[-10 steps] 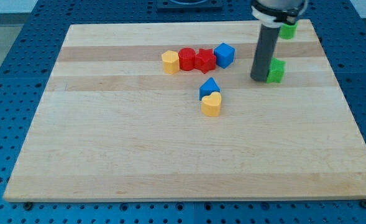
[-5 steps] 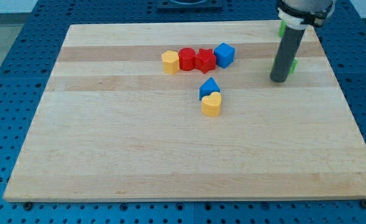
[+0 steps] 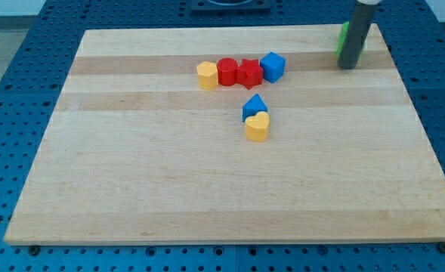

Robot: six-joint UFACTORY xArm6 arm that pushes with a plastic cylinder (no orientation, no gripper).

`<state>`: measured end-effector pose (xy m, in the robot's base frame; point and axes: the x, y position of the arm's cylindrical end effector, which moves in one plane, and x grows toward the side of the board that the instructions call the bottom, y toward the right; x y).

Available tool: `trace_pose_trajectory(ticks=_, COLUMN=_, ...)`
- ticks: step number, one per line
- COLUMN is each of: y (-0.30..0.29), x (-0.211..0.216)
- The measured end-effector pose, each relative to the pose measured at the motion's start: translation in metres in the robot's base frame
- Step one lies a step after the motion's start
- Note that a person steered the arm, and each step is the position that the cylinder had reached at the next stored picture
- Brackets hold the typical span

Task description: Slide the green star into the green circle

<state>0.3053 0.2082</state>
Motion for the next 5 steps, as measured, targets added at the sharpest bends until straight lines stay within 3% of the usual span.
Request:
trace_pose_trajectory(ticks=3, y=0.0, x=-0.008)
trace_pose_trajectory(ticks=5, y=-0.01, x=0.048)
